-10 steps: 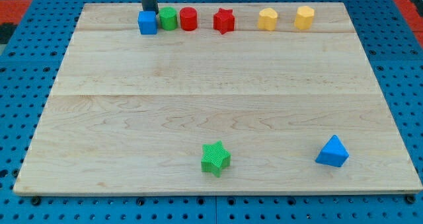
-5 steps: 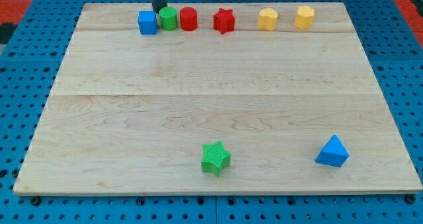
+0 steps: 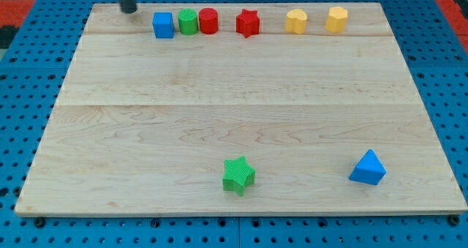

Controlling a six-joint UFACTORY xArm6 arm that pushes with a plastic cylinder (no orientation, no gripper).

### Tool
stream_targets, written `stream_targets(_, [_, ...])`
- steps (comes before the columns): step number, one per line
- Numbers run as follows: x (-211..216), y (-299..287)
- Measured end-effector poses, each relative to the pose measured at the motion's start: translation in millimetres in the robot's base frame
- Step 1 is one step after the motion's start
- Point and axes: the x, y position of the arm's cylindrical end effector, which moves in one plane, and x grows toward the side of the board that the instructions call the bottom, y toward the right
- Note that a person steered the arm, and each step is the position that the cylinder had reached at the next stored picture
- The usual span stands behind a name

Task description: Slide the green star towards the left side of the blue cube

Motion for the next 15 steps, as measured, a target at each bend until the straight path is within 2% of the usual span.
stream_targets(1, [108,38])
stream_targets(3, [196,253])
stream_targets(4, [284,304])
stream_targets(5, [357,302])
stream_targets(6, [370,223])
stream_targets(7, [321,167])
stream_targets(8, [313,182])
stream_targets(9, [323,231])
stream_targets(10, [281,193])
stream_targets(11, [264,99])
stream_targets(12, [238,97])
stream_targets(13, [193,99])
stream_targets(14, [148,75])
stream_targets(15, [156,123])
